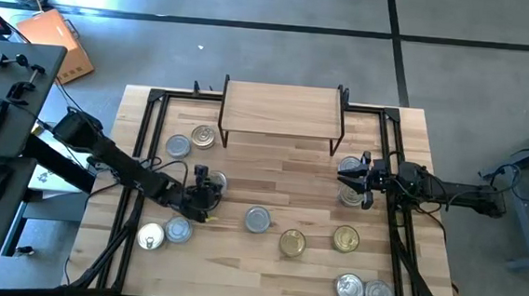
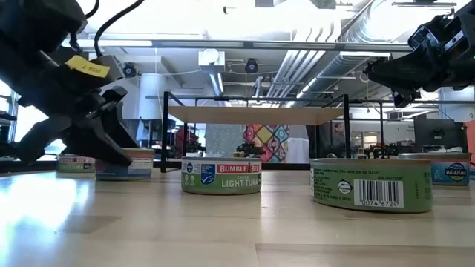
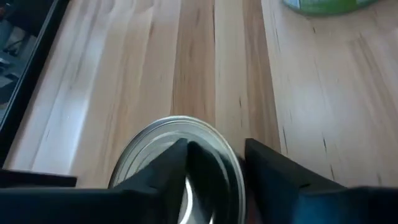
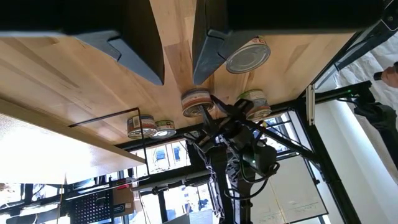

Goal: Stack canned seafood by type on shelf
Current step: Put the blue tuna can on the shelf

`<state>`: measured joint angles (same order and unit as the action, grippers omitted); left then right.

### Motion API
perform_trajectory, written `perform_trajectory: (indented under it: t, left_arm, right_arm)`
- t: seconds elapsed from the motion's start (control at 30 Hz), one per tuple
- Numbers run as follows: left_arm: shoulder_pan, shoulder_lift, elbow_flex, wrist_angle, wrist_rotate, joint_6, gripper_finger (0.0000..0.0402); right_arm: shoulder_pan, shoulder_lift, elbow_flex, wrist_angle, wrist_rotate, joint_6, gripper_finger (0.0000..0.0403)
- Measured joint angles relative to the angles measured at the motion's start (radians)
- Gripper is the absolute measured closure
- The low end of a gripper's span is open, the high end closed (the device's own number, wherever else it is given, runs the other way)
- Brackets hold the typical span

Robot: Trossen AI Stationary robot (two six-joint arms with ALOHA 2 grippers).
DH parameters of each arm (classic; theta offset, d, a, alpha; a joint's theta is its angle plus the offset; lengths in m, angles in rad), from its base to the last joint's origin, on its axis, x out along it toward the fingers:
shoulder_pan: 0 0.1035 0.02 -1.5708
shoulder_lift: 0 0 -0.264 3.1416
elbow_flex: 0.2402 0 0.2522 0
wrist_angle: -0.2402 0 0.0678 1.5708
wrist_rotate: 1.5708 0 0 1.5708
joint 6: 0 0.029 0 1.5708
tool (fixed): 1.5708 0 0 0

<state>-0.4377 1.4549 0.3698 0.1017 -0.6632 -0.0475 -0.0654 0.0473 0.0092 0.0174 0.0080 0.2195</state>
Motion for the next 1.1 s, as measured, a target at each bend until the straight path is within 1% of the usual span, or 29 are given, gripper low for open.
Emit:
perform_trajectory:
  t: [0.1, 0.2, 0.27, 0.33, 0.4, 0.7, 0.87, 1.03, 1.1]
  left_arm:
    - [0.000, 0.030, 0.000, 0.053, -0.016, -0.001, 0.0322]
    - [0.001, 0.044, -0.003, 0.133, -0.004, -0.004, 0.0374]
    - [0.001, 0.046, -0.005, 0.193, 0.020, -0.005, 0.0394]
    - [0.000, 0.047, -0.006, 0.253, 0.025, -0.003, 0.0394]
    - [-0.001, 0.049, 0.001, 0.276, 0.030, 0.010, 0.0396]
    - [-0.015, 0.051, 0.093, 0.268, 0.031, 0.099, 0.0401]
    - [-0.007, 0.050, 0.122, 0.273, 0.004, 0.112, 0.0401]
    - [-0.011, 0.049, 0.138, 0.279, -0.065, 0.138, 0.0401]
    - [-0.010, 0.049, 0.154, 0.280, -0.076, 0.151, 0.0401]
  right_arm:
    - [0.000, 0.000, 0.000, 0.000, 0.000, 0.000, 0.0328]
    - [0.000, 0.000, 0.000, 0.000, 0.000, 0.000, 0.0328]
    - [0.000, 0.000, 0.000, 0.000, 0.000, 0.000, 0.0328]
    - [0.000, 0.000, 0.000, 0.000, 0.000, 0.000, 0.0328]
    - [0.000, 0.000, 0.000, 0.000, 0.000, 0.000, 0.0328]
    - [0.000, 0.000, 0.000, 0.000, 0.000, 0.000, 0.0328]
    - [0.000, 0.000, 0.000, 0.000, 0.000, 0.000, 0.0328]
    - [0.000, 0.000, 0.000, 0.000, 0.000, 0.000, 0.0328]
    - [0.000, 0.000, 0.000, 0.000, 0.000, 0.000, 0.0328]
